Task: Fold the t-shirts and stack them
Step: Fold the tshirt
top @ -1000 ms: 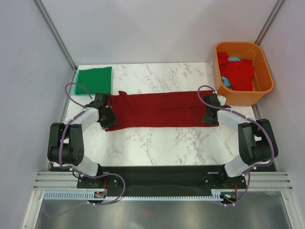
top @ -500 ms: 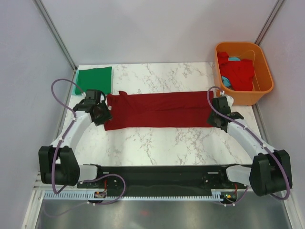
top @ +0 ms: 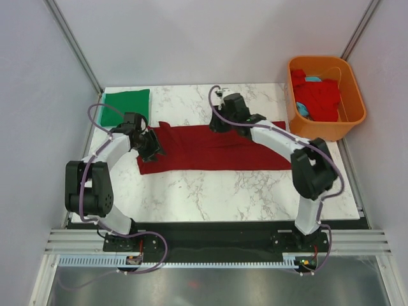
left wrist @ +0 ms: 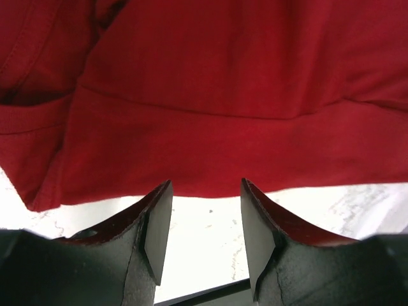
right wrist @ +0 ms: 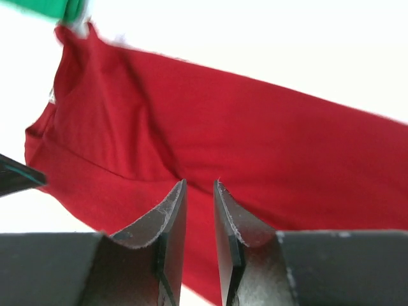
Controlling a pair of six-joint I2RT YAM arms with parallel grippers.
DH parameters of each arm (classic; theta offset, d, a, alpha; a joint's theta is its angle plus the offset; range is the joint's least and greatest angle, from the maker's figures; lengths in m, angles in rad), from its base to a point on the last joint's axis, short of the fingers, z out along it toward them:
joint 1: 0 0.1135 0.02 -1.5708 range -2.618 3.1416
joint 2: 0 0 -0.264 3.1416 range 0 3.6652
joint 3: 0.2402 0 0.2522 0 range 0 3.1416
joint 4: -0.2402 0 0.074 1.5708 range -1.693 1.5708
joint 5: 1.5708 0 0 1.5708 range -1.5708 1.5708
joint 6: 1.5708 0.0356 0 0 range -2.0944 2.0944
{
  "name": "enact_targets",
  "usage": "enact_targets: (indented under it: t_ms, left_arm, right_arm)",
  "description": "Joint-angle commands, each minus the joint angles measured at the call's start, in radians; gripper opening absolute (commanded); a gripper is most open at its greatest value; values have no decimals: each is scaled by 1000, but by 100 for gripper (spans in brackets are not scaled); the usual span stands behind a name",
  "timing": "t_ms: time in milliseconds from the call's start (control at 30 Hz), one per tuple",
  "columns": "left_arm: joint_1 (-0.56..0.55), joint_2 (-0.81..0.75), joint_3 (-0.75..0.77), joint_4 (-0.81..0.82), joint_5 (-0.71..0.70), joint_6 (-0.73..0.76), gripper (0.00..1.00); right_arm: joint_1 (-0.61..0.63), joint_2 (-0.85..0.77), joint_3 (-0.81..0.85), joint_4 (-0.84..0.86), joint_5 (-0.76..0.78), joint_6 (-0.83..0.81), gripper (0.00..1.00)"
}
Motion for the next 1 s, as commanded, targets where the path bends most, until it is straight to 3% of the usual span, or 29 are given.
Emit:
enact_targets:
  t_ms: [0, 267, 500, 767, 867, 933, 967]
  left_arm:
    - [8, 43, -23, 25, -37, -38, 54]
    - [16, 120, -72, 45, -129, -49, 54]
    - [14, 95, -106, 70, -128, -52, 53]
    - [14, 100, -108, 68, -148, -51, 53]
    - [14, 94, -109, 68, -159, -49, 53]
    - [14, 94, -109, 67, -168, -45, 53]
    - [14, 95, -112, 67, -175, -43, 53]
  right_arm:
    - [42, 159, 137, 35, -108, -92, 31]
    - [102, 405, 389, 12, -221, -159, 32]
    - [120, 481, 422, 12, -307, -205, 35]
    - [142, 518, 432, 9, -293, -215, 31]
    - [140, 514, 427, 9, -251, -216, 21]
    - [142, 495, 419, 9, -182, -211, 3]
    - [142, 485, 412, 11, -151, -208, 0]
